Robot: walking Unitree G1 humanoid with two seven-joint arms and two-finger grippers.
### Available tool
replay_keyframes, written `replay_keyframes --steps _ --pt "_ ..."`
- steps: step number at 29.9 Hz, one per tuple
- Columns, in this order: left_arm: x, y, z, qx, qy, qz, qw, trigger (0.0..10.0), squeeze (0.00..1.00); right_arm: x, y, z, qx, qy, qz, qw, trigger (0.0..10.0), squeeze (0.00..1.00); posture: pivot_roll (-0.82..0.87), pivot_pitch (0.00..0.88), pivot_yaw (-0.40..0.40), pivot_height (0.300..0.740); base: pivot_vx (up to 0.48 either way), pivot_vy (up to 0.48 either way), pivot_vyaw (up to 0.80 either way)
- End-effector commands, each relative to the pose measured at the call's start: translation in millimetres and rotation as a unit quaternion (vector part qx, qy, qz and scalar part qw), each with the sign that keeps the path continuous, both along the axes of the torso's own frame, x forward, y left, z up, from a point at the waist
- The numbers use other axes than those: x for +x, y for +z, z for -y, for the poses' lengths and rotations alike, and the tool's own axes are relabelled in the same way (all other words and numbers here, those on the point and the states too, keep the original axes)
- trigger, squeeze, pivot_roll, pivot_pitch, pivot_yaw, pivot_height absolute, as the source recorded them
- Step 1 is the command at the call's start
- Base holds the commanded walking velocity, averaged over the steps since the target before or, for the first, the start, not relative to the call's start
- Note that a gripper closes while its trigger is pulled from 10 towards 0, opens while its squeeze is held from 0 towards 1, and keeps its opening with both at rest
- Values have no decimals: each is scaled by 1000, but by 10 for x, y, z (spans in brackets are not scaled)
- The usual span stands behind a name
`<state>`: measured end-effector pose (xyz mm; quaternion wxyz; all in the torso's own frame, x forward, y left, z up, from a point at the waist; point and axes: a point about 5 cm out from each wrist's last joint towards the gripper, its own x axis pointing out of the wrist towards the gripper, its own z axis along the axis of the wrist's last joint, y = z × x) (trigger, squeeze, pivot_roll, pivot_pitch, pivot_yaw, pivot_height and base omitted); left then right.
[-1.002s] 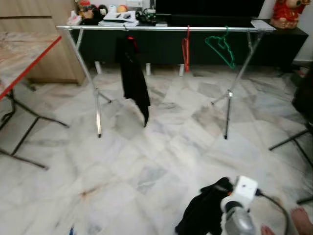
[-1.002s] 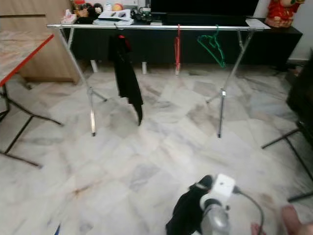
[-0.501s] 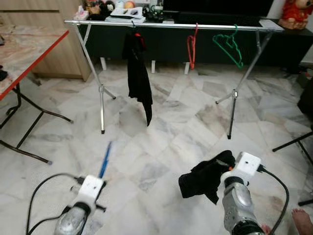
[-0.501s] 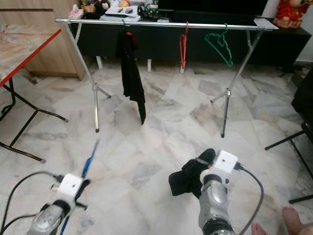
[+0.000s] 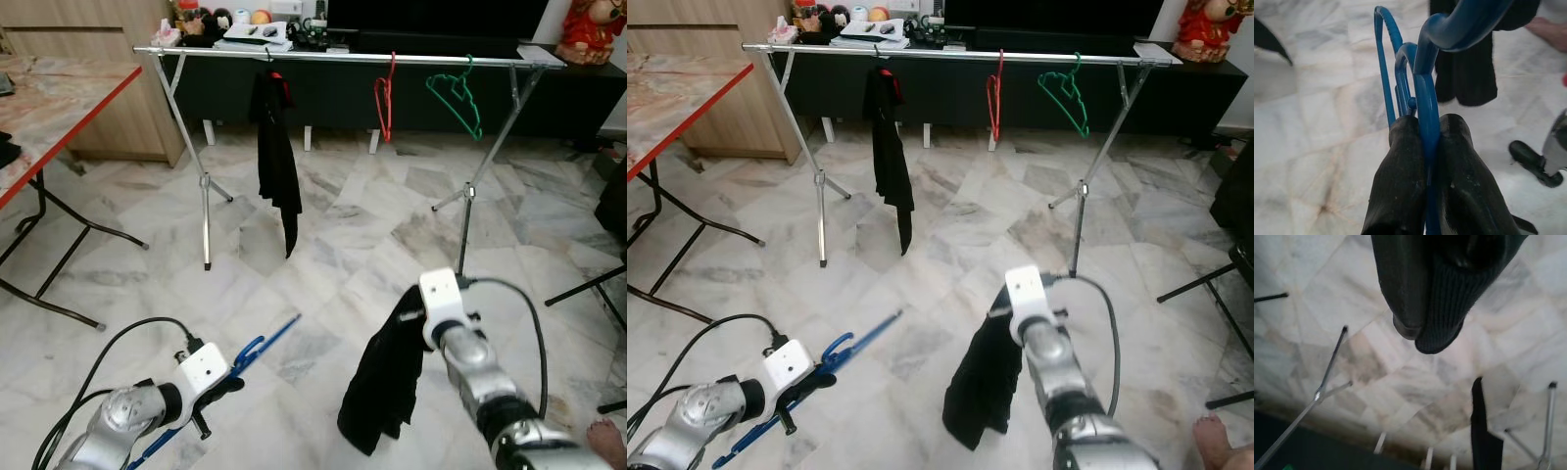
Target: Hang hanger
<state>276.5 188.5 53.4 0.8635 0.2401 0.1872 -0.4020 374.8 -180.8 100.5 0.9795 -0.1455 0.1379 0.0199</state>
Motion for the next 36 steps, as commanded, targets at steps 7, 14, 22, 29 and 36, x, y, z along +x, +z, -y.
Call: replay_keyframes --steps 7,14,22,29,36 --pt "25 280 100 -24 -41 -27 998 10000 0 210 370 -234 53 -1 25 998 10000 0 -14 37 -21 740 0 0 0" --pt "47 539 196 -44 -84 -36 995 10000 0 279 521 -413 32 29 36 998 10000 0 -6 26 -35 740 0 0 0" --pt "64 915 389 -121 -141 -36 982 10000 0 328 645 -457 41 27 44 998 10000 0 1 59 -44 740 0 0 0" --pt "18 989 558 -140 -170 -47 974 10000 0 351 714 -505 49 30 51 997 10000 0 -4 76 -45 740 0 0 0" --pt "-1 1052 688 -156 -184 -41 970 10000 0 361 750 -573 53 37 54 996 10000 0 -1 87 -45 740 0 0 0"
